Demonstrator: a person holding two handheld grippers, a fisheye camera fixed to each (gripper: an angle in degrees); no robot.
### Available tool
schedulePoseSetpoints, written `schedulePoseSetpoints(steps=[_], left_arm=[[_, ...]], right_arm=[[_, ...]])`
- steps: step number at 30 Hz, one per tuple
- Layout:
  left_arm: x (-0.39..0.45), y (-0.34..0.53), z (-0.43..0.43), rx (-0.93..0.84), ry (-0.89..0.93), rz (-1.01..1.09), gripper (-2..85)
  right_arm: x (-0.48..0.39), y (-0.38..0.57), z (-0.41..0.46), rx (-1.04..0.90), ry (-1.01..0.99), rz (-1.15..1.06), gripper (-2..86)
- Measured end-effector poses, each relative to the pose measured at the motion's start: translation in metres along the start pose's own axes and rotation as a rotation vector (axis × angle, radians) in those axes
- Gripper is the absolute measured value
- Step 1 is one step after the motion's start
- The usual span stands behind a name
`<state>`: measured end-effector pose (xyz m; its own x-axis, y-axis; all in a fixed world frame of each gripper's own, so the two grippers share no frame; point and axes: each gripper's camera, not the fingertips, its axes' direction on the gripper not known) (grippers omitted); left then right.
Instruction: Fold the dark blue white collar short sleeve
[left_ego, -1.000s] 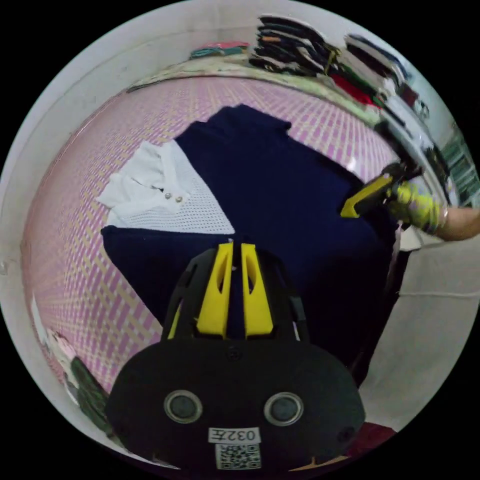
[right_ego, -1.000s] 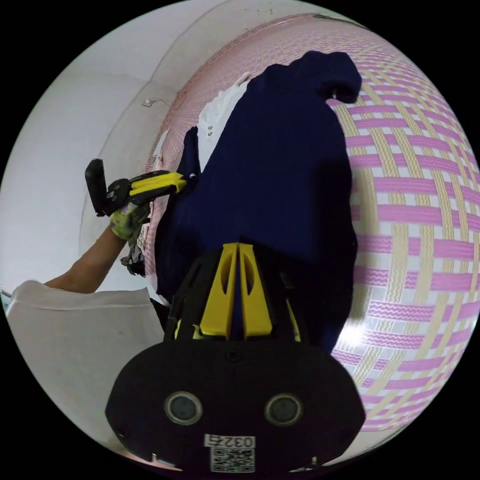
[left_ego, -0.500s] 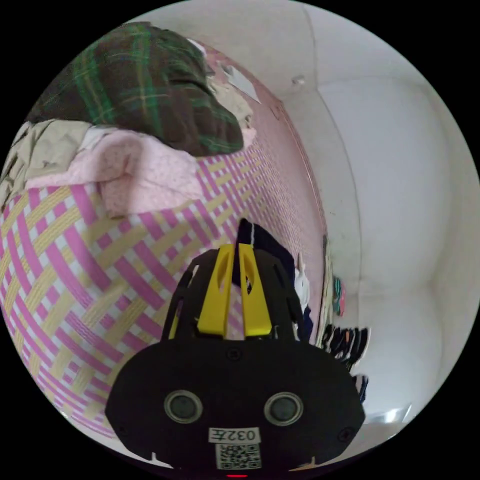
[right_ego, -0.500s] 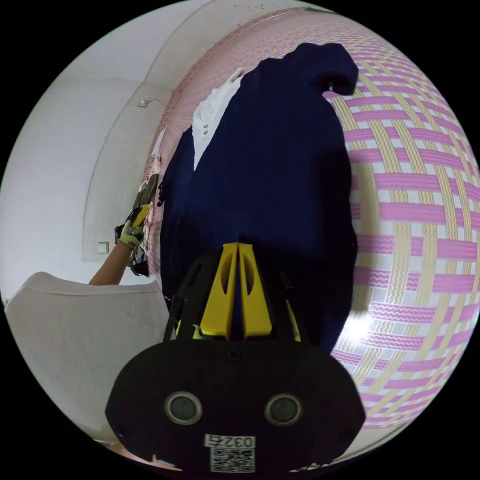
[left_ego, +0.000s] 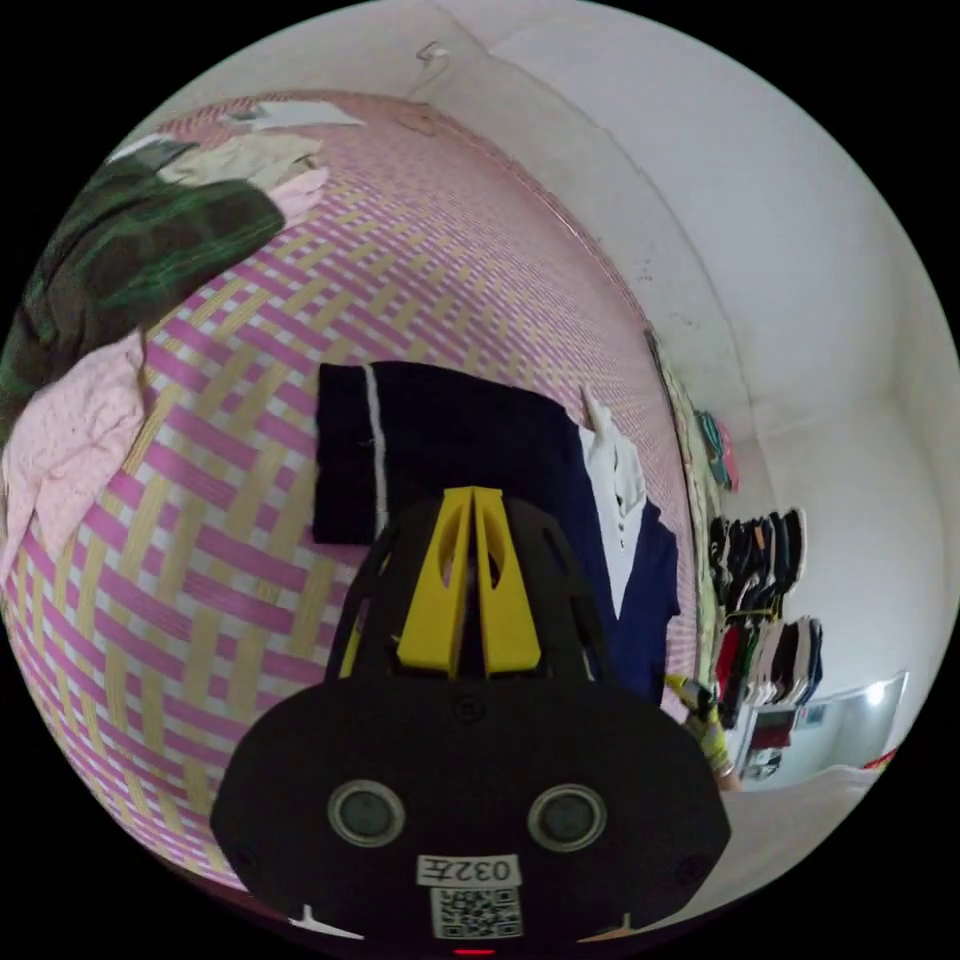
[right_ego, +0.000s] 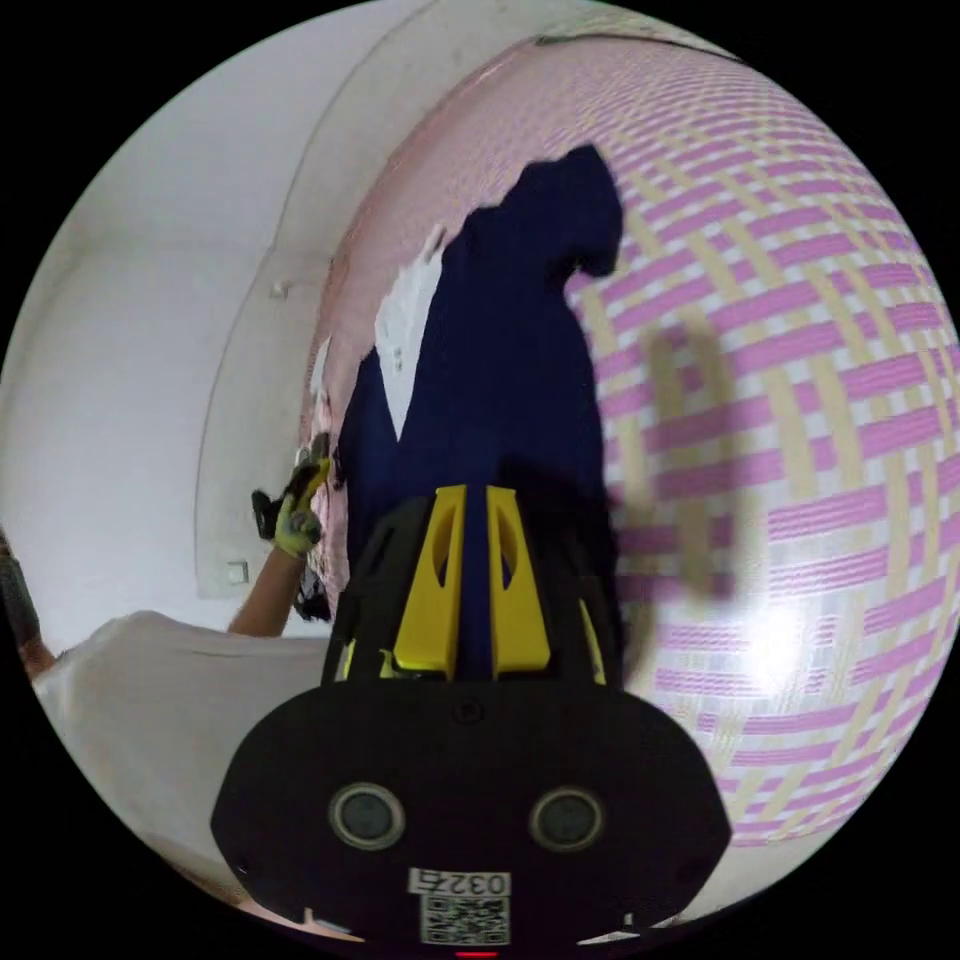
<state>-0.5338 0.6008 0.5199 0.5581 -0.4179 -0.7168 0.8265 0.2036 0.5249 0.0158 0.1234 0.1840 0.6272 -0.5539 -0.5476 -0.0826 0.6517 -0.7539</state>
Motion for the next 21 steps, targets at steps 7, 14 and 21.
schedulePoseSetpoints(steps=[7, 14, 21], left_arm=[[0.096, 0.038, 0.082, -0.292, 0.128, 0.287, -0.9], [0.126, 0.065, 0.125, -0.418, 0.144, 0.351, -0.9], [0.108, 0.064, 0.115, -0.406, 0.109, 0.326, -0.9]], right_arm=[[0.073, -0.058, -0.061, 0.362, -0.176, 0.384, 9.6], [0.061, -0.123, -0.043, 0.368, -0.169, 0.360, 2.5], [-0.145, -0.126, 0.028, 0.147, 0.348, -0.505, 1.9]])
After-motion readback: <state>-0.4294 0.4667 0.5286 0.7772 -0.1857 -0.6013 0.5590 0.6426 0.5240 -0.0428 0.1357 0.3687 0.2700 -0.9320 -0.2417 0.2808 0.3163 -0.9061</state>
